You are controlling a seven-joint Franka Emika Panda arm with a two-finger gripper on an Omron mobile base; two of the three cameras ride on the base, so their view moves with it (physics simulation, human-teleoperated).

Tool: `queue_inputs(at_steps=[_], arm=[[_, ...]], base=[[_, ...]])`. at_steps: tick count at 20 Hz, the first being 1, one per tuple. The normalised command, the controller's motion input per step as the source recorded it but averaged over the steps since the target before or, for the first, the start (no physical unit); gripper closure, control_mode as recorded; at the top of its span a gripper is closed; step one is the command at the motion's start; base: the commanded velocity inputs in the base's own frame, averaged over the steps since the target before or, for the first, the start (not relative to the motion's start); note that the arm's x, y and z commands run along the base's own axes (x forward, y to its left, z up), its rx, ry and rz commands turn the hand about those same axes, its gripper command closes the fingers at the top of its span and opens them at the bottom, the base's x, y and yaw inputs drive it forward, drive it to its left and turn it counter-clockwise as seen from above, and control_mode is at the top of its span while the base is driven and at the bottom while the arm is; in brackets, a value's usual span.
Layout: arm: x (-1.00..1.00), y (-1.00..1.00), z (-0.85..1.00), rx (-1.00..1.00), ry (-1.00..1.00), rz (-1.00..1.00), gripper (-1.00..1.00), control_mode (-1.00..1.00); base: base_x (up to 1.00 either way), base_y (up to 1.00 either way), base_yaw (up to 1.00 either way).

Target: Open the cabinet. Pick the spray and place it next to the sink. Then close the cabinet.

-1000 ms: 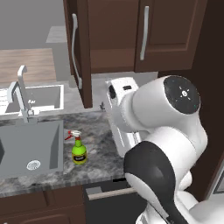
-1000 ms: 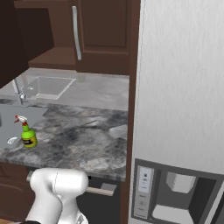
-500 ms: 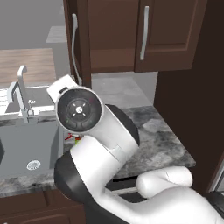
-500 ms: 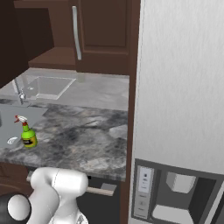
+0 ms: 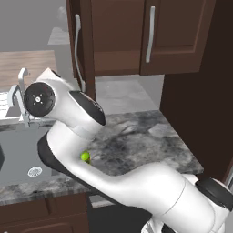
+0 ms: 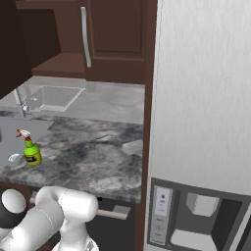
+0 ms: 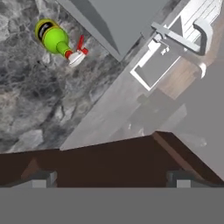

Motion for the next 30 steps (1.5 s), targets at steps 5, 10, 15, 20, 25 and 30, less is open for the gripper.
queue_inputs(at_steps=[5, 10, 15, 20, 25, 30], arm=[[0.68, -0.11, 0.05, -0.09, -0.04, -0.16, -1.00, -1.00], [0.64, -0.65, 0.34, -0.02, -0.02, -0.20, -1.00, -1.00], [0.63, -0.95, 0.46, 0.00, -0.02, -0.22, -1.00, -1.00], [0.57, -1.00, 0.44, 0.00, -0.05, -0.19, -1.00, -1.00], [0.83, -1.00, 0.42, 0.00, -0.03, -0.17, -1.00, -1.00], [0.93, -0.92, 0.44, 0.01, -0.07, -0.08, -1.00, -1.00]], base=[[0.00, 0.00, 0.00], [0.00, 0.00, 0.00], [0.00, 0.00, 0.00], [0.00, 0.00, 0.00], [0.00, 0.00, 0.00], [0.00, 0.00, 0.00]])
